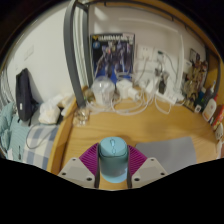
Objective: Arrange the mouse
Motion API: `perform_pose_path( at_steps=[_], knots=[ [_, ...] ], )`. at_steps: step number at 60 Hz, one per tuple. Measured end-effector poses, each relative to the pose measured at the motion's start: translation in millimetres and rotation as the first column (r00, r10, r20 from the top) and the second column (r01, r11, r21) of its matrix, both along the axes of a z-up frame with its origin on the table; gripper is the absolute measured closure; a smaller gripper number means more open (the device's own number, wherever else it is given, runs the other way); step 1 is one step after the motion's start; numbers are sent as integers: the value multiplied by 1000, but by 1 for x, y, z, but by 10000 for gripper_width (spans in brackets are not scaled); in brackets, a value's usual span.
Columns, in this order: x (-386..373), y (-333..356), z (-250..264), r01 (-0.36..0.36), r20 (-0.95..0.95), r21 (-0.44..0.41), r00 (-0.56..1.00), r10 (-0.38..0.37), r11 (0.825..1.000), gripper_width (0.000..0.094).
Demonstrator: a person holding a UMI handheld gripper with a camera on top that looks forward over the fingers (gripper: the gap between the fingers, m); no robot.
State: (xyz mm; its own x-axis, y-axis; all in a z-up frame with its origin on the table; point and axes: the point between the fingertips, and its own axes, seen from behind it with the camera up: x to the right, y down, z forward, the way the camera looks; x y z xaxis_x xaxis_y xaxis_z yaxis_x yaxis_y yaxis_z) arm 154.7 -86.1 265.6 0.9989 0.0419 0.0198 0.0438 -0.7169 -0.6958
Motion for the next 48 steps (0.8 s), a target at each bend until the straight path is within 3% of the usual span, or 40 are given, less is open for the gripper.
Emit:
perform_pose_path(
  at_steps=[6,12,19,25,29,34,44,48],
  knots=[
    [7,16,72,-11,5,119,1000,10,993,566],
    [34,25,163,-26,36,240,999,18,970,566],
    [90,31,246,1,74,351,997,-29,936,566],
    [146,25,279,35,109,394,990,-85,919,569],
    [182,17,277,59,122,389,986,-115,919,568],
    [220,10,241,87,141,331,980,-141,939,568],
    [243,-13,118,112,102,159,986,-129,981,568],
    [238,-26,71,111,82,91,990,-118,990,571]
  ],
)
